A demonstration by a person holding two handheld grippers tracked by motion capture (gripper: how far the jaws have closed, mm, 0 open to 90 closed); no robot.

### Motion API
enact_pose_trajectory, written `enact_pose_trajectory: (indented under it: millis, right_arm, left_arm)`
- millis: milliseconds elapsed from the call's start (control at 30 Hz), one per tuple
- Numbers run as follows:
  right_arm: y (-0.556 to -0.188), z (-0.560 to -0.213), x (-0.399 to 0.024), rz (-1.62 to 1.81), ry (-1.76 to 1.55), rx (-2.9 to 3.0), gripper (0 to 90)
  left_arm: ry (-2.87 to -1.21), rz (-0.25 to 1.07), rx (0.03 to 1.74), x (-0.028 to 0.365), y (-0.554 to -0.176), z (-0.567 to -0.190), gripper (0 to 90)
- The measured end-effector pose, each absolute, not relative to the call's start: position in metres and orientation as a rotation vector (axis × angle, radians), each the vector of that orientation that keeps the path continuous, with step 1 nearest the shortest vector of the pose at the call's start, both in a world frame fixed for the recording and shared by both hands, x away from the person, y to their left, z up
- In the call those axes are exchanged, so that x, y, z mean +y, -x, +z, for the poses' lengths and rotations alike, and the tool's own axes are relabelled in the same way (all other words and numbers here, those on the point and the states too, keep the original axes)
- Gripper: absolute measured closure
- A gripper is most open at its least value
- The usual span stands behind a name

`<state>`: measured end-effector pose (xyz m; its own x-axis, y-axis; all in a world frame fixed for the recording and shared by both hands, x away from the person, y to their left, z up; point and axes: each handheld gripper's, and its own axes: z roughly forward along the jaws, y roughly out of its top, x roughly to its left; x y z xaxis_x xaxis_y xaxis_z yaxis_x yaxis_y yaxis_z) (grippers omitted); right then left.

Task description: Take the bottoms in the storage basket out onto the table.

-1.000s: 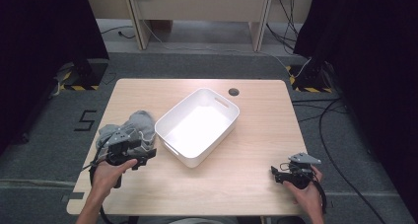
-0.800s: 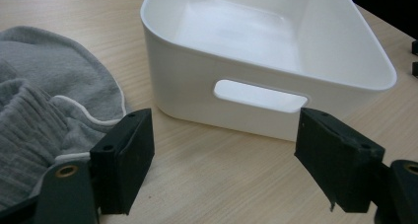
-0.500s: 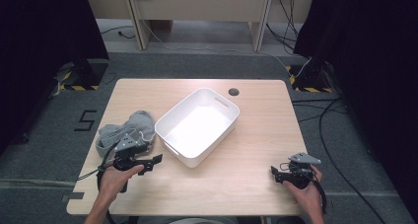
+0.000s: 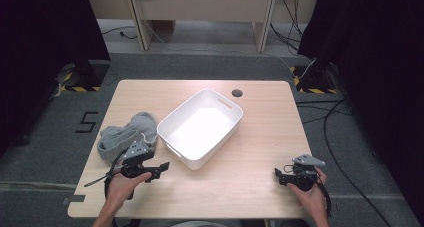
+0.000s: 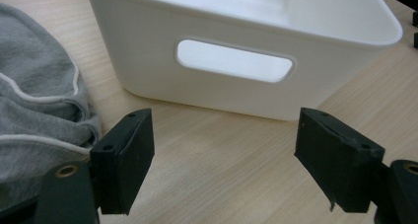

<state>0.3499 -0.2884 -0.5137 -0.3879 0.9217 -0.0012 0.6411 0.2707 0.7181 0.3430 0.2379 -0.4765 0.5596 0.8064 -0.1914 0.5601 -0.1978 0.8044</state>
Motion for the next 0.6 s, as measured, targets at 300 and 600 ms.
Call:
enact_pose_trajectory:
  millis: [300, 600]
  right_arm:
    - [-0.350, -0.514, -0.288, 0.900, -1.417, 2.125, 14.7]
    - [-0.349, -0.513, -0.288, 0.910, -1.406, 2.124, 18.0]
  left_arm:
    - [-1.871, 0.349, 1.119, 0.240, -0.335, -0.487, 22.1]
    - [-1.892, 0.342, 1.129, 0.236, -0.329, -0.504, 22.1]
